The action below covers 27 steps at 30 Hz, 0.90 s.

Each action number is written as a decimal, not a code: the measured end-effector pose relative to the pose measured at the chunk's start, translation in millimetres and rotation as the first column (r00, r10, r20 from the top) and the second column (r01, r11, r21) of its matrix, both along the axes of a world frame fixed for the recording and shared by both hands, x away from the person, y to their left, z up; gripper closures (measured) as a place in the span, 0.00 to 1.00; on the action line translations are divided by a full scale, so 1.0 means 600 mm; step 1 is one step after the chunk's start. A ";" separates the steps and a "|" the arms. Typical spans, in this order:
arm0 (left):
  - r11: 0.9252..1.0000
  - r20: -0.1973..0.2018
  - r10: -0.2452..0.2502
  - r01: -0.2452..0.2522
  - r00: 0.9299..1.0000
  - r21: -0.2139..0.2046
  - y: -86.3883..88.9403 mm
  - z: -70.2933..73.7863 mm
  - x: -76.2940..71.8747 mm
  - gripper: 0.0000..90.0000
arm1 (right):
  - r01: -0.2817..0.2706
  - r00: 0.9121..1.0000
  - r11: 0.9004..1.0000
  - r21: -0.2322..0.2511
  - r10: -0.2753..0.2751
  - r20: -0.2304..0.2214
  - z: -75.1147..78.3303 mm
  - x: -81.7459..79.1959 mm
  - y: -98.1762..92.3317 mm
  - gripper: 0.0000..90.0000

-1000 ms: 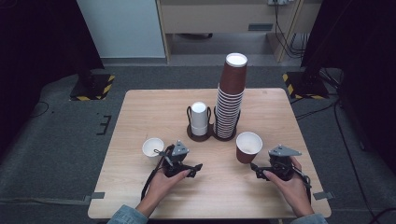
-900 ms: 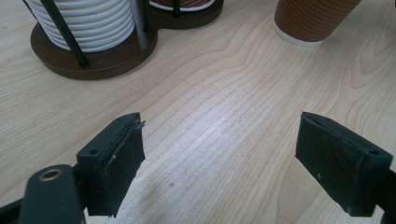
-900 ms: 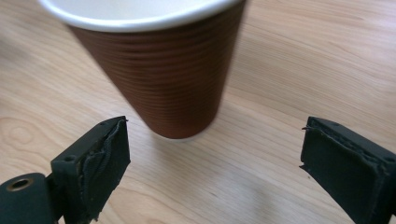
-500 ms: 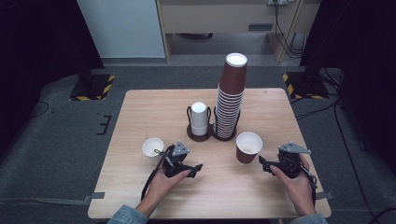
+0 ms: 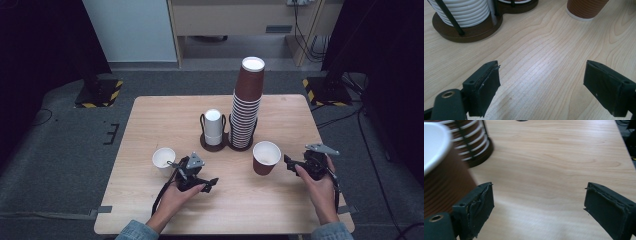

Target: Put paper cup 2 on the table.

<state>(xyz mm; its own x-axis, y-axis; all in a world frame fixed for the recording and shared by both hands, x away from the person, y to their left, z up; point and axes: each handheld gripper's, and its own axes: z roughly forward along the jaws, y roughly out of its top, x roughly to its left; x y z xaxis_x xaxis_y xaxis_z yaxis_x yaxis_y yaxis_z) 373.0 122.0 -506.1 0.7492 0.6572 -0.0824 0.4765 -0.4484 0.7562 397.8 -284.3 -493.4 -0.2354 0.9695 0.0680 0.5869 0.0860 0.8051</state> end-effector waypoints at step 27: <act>0.998 -0.035 -0.033 0.034 0.999 0.044 -0.013 -0.015 0.001 0.10 | 0.047 0.989 0.996 -0.077 -0.058 -0.136 -0.074 0.030 0.008 0.07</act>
